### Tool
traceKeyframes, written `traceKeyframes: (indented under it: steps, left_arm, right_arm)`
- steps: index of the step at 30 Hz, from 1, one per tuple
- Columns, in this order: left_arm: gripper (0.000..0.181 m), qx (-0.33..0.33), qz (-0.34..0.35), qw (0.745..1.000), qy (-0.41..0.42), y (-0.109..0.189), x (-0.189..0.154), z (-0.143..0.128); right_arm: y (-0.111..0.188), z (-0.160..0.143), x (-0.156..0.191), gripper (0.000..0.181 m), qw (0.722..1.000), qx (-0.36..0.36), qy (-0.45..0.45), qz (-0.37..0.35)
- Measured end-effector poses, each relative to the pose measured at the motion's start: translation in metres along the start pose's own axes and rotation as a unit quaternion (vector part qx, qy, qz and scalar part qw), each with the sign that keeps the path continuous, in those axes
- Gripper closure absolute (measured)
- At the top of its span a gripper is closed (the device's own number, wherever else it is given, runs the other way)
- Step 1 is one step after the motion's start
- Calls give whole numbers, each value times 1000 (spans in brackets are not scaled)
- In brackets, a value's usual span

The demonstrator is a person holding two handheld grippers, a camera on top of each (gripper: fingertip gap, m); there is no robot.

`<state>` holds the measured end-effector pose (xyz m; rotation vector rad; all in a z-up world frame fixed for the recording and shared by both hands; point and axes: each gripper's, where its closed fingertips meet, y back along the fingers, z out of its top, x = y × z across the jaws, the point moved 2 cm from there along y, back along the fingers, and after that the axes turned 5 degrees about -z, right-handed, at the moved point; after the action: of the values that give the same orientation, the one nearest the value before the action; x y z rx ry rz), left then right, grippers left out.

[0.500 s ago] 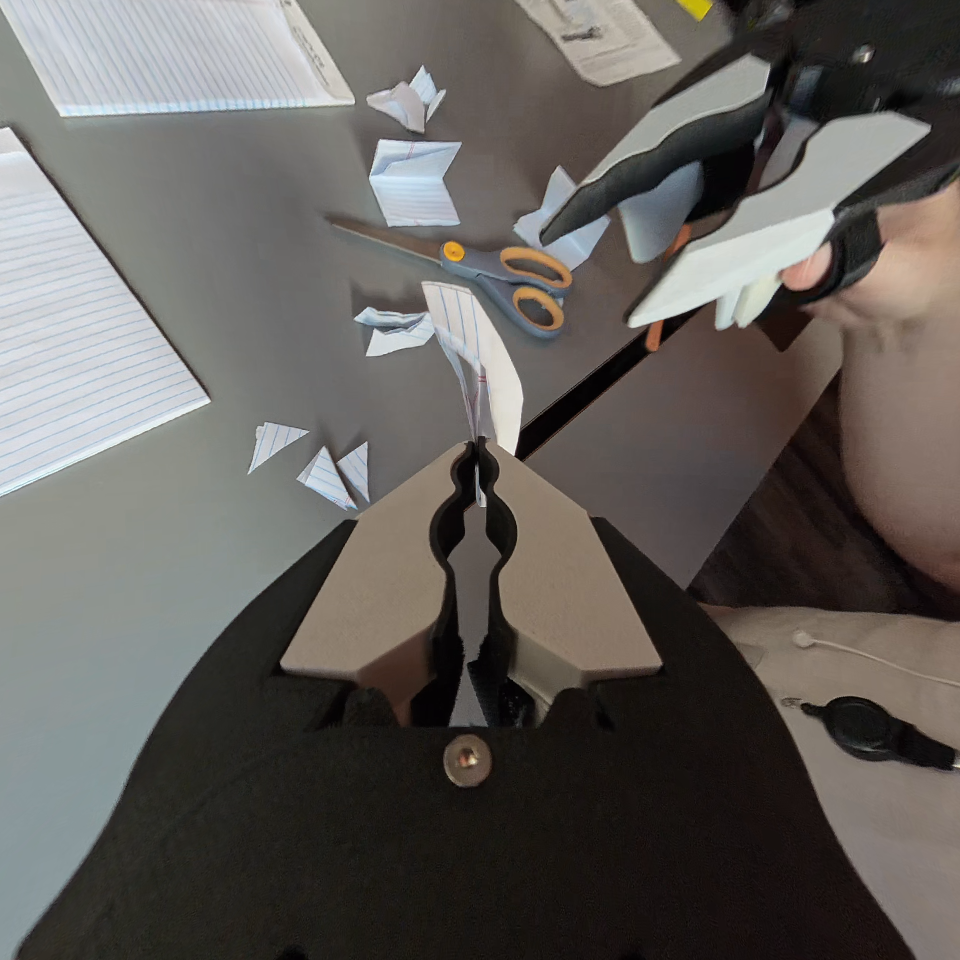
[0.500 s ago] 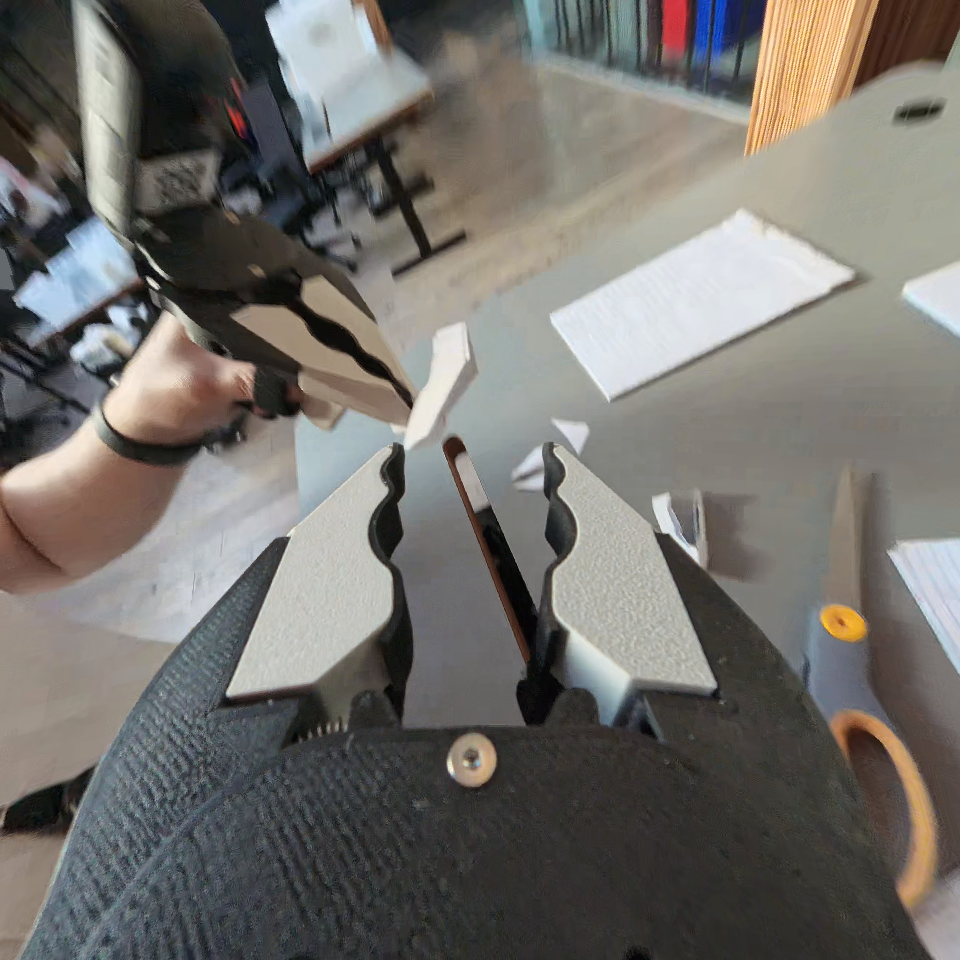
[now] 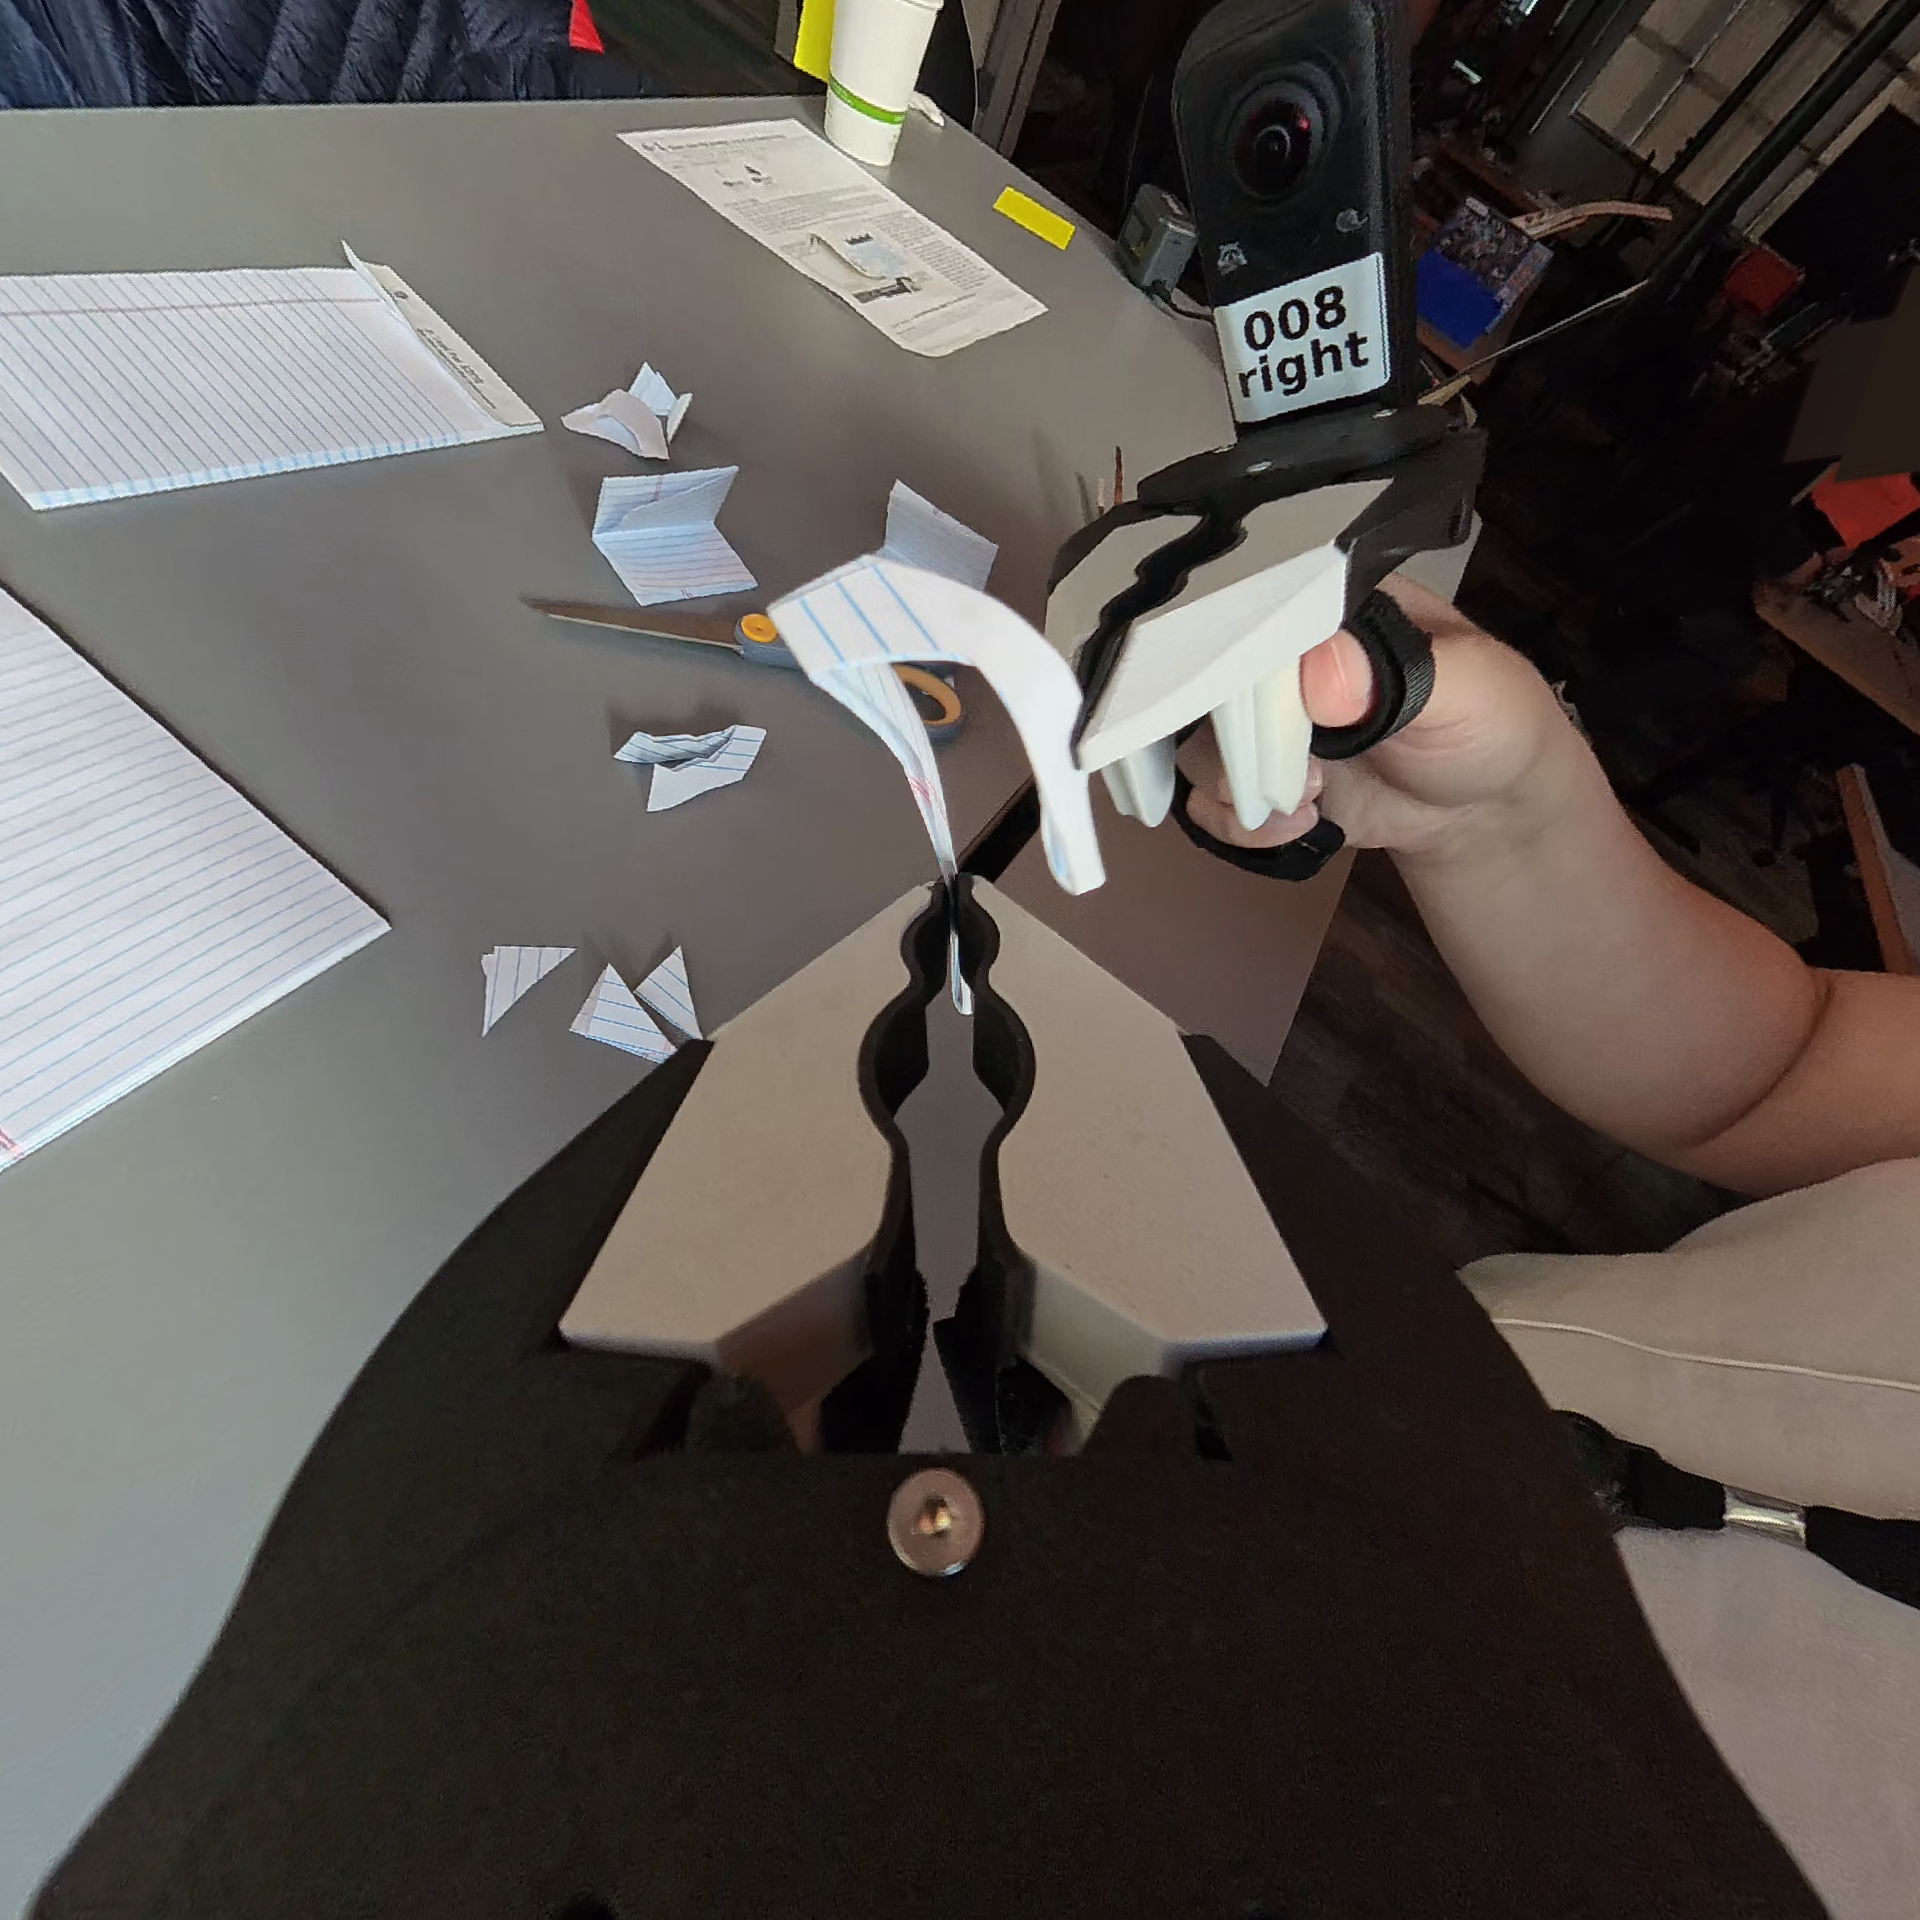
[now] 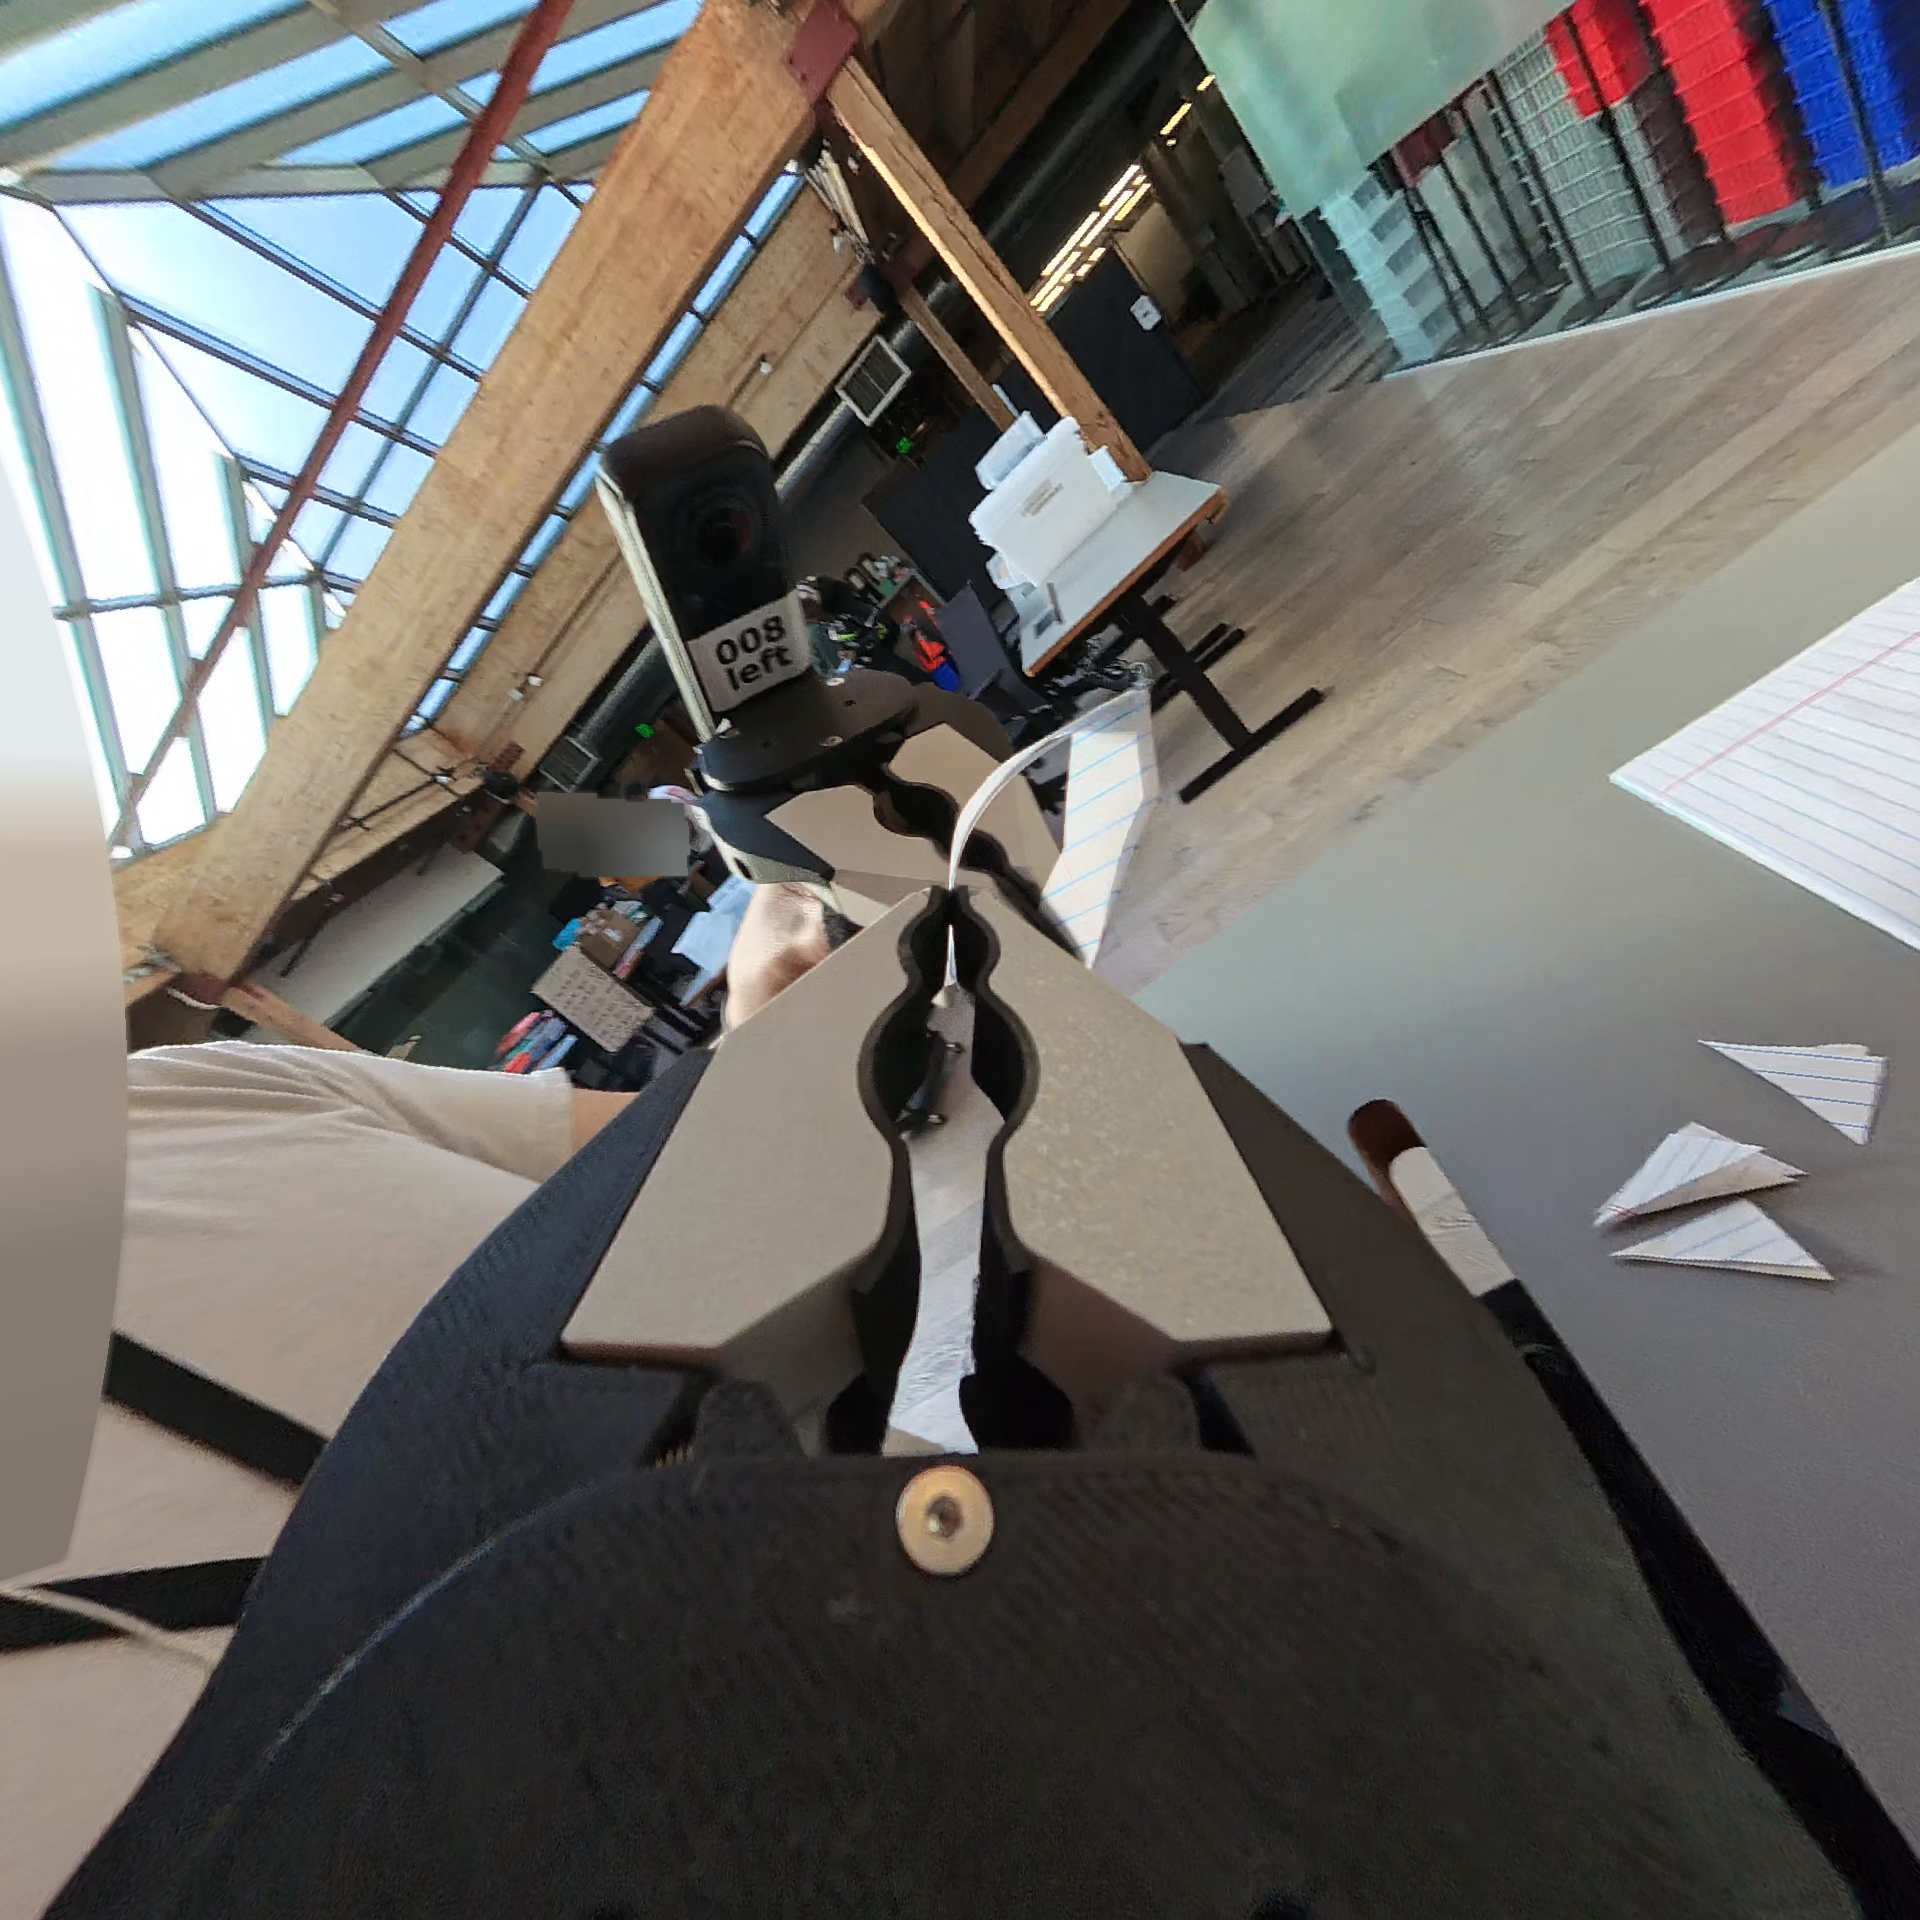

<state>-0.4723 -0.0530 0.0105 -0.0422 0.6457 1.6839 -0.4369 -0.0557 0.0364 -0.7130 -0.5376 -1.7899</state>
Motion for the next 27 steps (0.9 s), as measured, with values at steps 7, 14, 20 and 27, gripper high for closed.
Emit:
traceKeyframes:
  steps: [7,14,20,27]
  left_arm:
    - [181,-3,92,991,-96,17,4,12]
    - [173,-53,181,950,-249,20,-24,50]
    - [124,-65,183,943,-270,13,-38,31]
    - [127,-27,113,917,-383,5,-76,64]
  right_arm:
    - [29,-7,30,181,985,65,-97,126]
    - [52,-23,40,181,986,116,-41,109]
    - [75,5,44,181,987,135,38,74]
    - [96,29,58,181,962,259,87,18]
